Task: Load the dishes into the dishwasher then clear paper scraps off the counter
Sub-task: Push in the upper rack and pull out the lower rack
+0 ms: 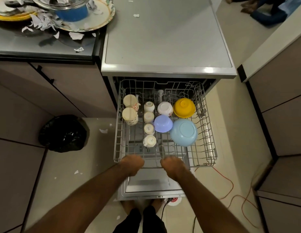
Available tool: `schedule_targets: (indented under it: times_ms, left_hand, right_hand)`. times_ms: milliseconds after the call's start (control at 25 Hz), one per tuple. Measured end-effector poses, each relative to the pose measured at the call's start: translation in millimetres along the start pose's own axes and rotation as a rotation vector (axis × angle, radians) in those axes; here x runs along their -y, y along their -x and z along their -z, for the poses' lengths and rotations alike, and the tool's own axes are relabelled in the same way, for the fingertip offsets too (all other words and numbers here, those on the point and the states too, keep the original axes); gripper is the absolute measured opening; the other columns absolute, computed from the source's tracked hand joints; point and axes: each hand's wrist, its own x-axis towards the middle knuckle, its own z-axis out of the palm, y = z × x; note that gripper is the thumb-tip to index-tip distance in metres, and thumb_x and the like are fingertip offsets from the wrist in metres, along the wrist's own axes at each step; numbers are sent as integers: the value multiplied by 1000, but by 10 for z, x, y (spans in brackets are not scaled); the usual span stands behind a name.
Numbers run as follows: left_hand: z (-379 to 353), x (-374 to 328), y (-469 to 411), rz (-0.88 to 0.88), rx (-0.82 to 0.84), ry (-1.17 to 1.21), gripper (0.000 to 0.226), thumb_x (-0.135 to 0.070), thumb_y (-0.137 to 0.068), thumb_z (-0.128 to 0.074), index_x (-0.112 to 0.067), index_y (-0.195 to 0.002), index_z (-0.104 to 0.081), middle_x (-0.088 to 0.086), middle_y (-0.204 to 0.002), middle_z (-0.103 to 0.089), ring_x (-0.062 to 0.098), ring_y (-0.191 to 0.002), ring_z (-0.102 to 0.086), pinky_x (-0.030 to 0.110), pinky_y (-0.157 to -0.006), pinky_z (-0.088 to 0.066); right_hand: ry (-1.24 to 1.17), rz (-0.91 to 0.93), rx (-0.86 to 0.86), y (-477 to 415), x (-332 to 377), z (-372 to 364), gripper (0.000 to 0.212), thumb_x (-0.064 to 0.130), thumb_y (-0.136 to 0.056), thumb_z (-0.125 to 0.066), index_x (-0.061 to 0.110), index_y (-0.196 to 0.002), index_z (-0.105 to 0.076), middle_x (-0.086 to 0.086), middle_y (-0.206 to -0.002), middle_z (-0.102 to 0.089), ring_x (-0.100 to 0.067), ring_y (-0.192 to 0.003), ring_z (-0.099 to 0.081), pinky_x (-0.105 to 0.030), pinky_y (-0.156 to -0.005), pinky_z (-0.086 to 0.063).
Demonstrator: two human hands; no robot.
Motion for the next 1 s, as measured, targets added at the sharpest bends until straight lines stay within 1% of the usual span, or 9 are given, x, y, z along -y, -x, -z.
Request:
schedule_targets:
  times_ms: [200, 360, 400, 480, 560, 640, 720, 880, 1000]
  left_hand:
    - [438, 393, -204, 53, -123, -54, 27, -7, -99, -54, -10, -125, -61, 11, -129, -62, 32, -122, -60, 49, -98, -54]
    - [964, 774, -574, 118, -239, -47, 27, -12, -102, -51, -12, -128, -59, 11, -131, -60, 30, -123, -58, 47, -99, -50]
    - [1087, 831, -596, 126, -264, -47, 27, -12, -102, -52, -12, -128, -59, 11, -131, -60, 30, -122, -58, 47, -99, -50]
    - [1262, 991, -744, 159, -298, -61, 28, -12, -101, -54, -12, -128, -58, 11, -131, -59, 31, -123, -57, 48, -100, -50]
    - [1402, 1176, -969, 185, -327, -58, 29, -13, -100, -56, -12, -129, -57, 12, -131, -58, 32, -122, -57, 50, -101, -51]
    - [1511, 1340, -1116, 235, -350, -25, 32, -15, -100, -57, -14, -132, -56, 11, -133, -57, 32, -123, -56, 49, -101, -51]
    - [1560, 1479, -1246, 273, -412, -7, 31, -16, -100, -59, -16, -131, -58, 8, -132, -59, 31, -122, -59, 47, -99, -51]
    - [1611, 1794, -1432, 247, -565, 71, 22, -8, -97, -53, -15, -116, -64, 9, -115, -67, 32, -108, -67, 50, -92, -57]
    - [1729, 1959, -1603, 243, -639, 177, 15, -7, -94, -55, -16, -100, -65, 10, -96, -68, 34, -95, -69, 54, -86, -58]
  right_hand:
    - [76, -61, -225, -297, -166, 286, 37, 11, -101, -59, 8, -137, -54, -15, -134, -63, -31, -122, -60, -43, -96, -55]
    - [116, -197, -302, -822, -496, 666, 34, 17, -84, -84, 10, -115, -72, -9, -107, -74, -26, -98, -68, -37, -72, -60]
    - [106, -223, -312, -884, -551, 772, 32, 16, -85, -82, 10, -115, -72, -10, -107, -74, -26, -99, -68, -37, -71, -60]
    - [81, -226, -332, -1128, -721, 931, 36, 10, -95, -67, 5, -131, -63, -16, -124, -69, -32, -115, -63, -42, -81, -60]
    - [81, -211, -399, -1419, -921, 1055, 47, 10, -98, -61, 4, -144, -50, -19, -140, -59, -37, -128, -55, -47, -89, -60]
    - [56, -223, -417, -1611, -1020, 1186, 51, 11, -101, -57, 9, -150, -44, -16, -151, -50, -37, -137, -47, -50, -95, -56]
    - [30, -222, -447, -1770, -1090, 1274, 53, 11, -103, -53, 14, -154, -41, -11, -158, -43, -35, -142, -42, -48, -95, -54]
    - [-48, -209, -516, -2063, -1218, 1364, 62, 11, -96, -67, 17, -153, -44, -10, -157, -42, -34, -142, -42, -48, -95, -56]
    - [-106, -226, -546, -2355, -1426, 1426, 72, 7, -87, -76, 19, -152, -47, -11, -154, -47, -35, -138, -47, -50, -87, -62]
